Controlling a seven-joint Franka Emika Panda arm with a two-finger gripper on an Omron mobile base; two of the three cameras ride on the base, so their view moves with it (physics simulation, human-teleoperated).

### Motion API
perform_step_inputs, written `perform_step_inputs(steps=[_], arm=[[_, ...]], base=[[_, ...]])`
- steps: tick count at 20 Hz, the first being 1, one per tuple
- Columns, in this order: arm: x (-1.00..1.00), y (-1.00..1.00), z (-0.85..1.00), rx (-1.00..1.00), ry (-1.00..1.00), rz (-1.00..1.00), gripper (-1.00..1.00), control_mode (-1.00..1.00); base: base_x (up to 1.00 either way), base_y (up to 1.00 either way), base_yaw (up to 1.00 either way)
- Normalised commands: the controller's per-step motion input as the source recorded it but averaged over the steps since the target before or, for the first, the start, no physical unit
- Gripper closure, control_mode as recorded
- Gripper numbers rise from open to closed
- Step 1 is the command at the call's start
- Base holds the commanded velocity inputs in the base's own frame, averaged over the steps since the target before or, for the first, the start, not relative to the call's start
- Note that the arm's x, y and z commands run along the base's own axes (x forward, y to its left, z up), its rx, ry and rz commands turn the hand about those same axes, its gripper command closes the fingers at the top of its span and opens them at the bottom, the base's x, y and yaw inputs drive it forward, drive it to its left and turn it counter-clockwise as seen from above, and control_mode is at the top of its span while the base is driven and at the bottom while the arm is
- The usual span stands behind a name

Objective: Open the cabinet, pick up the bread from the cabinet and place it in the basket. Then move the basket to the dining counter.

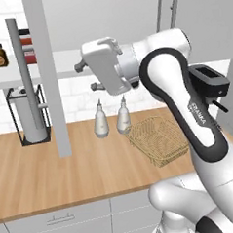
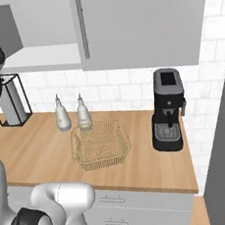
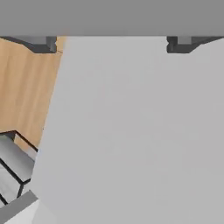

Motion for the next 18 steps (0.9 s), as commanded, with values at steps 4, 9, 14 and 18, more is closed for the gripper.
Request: perform_step_inputs(steps=[4, 9, 14, 18], arm=[[-0.17, -1.00, 0.07, -0.24, -0.40, -0.05, -1.00, -1.00], [-0.20, -1.00, 0.01, -0.23, -0.40, -0.08, -1.00, -1.00], [-0.09, -1.00, 0.00, -0.27, -0.42, -0.09, -1.00, -1.00], [0.00, -1.00, 0.17, -0.22, -0.24, -0.19, -1.00, -1.00]], base=[[0.00, 0.00, 0.00], [0.00, 0.00, 0.00], [0.00, 0.00, 0.00], [0.00, 0.00, 0.00]])
